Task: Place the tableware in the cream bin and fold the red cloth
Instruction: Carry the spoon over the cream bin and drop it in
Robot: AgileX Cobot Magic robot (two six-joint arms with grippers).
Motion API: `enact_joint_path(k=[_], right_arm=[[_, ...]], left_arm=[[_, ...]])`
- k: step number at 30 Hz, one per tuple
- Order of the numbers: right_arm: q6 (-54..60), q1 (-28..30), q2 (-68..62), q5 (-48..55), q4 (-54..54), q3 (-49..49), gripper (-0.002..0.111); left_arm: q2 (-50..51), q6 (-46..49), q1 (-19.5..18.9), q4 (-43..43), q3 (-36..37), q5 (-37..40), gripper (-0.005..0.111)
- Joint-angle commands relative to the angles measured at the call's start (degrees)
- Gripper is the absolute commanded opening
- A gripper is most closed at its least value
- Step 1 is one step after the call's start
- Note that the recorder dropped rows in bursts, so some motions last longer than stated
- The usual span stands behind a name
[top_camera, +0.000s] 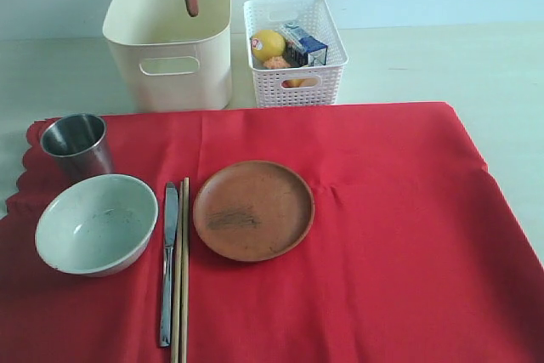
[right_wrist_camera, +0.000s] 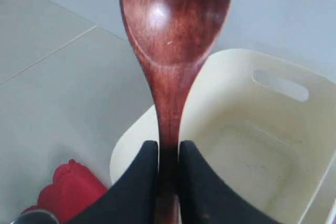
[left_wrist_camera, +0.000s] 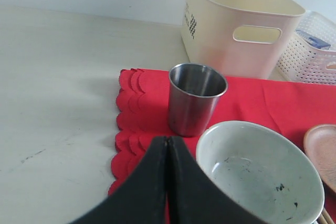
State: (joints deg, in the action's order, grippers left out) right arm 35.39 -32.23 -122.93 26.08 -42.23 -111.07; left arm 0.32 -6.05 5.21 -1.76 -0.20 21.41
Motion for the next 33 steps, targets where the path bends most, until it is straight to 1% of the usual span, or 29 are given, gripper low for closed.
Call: enact_joint_path(k=[1,3,7,14,16,18,19,21,24,28,33], right_arm=[[6.2,-2.2,-4.5,-7.1,-1.6,-3.2,0.0],[10.0,-3.8,-6.3,-11.8,-1.6,-3.2,0.0],[10.8,-4.4,-10.0,-17.4,-1.2,-3.2,0.0],[11.1,-4.4,-12.8,-17.6,-1.1,-3.2,0.001],[11.1,-4.4,-13.0,-17.3,-0.7,-3.2,0.006],[11.1,-4.4,-13.0,-16.4,0.2,-3.2,0.016],[11.1,-4.4,-13.0,-15.6,0.9,-3.2,0.026],[11.1,-4.4,-13.0,-15.1,0.9,-3.2,0.038],[11.1,-4.4,-13.0,-14.9,0.9,-3.2,0.05],[11.1,-4.4,-12.5,-13.4,0.9,-3.2,0.056],[11.1,-4.4,-10.4,-8.6,0.9,-3.2,0.056]], left_arm=[[-0.3,-0.2,-0.1,-0.4,0.2,-0.5,0.0],[-0.3,-0.2,-0.1,-0.4,0.2,-0.5,0.0],[-0.3,-0.2,-0.1,-0.4,0.2,-0.5,0.0],[-0.3,-0.2,-0.1,-0.4,0.2,-0.5,0.0],[-0.3,-0.2,-0.1,-0.4,0.2,-0.5,0.0],[-0.3,-0.2,-0.1,-0.4,0.2,-0.5,0.0],[-0.3,-0.2,-0.1,-0.4,0.2,-0.5,0.0],[-0.3,-0.2,-0.1,-0.4,0.2,-0.5,0.0],[-0.3,-0.2,-0.1,-0.4,0.2,-0.5,0.0],[-0.3,-0.2,-0.1,-0.4,0.2,-0.5,0.0],[-0.3,-0.2,-0.1,-0.4,0.2,-0.5,0.0]])
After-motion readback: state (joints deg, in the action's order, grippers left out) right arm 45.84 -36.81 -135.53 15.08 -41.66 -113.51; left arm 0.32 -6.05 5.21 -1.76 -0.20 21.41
